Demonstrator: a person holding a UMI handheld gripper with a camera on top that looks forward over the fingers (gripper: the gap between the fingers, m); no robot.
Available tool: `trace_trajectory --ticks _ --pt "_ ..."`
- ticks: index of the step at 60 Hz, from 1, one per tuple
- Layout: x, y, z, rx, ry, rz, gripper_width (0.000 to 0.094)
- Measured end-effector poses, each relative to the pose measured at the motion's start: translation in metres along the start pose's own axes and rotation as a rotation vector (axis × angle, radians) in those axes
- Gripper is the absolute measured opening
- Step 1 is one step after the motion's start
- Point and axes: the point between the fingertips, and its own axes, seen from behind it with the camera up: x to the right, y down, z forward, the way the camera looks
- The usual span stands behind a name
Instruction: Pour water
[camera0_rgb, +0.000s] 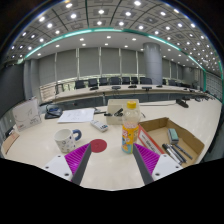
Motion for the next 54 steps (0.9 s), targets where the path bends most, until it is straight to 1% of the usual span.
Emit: trace_trajectory --ticks 11,17,24,26,31,34,36,41,47,54 --pt "0.046 0.000 0.088 0.006 -0.008 -0.026 0.0859" --pt "0.054 0.003 0.114 0.009 -0.021 -0.017 0.0856" --pt "0.063 0.006 0.146 0.007 -0.012 -0.030 0.0837" --pt "0.065 0.008 0.153 0.006 -0.006 -0.033 0.0817" --pt "0.066 0.009 0.165 0.009 -0.001 -0.030 0.0721" --pt "0.068 0.006 0.168 0.024 0.006 -0.032 0.0623" --pt "0.069 0.004 0.170 0.035 0.017 -0.040 0.0526" --pt "0.066 0.003 0.173 0.034 0.011 -0.056 0.0498" --pt "0.065 -0.003 0.171 0.032 0.033 -0.092 0.0431" --pt "0.059 -0.026 0.164 0.047 0.061 -0.186 0.0425"
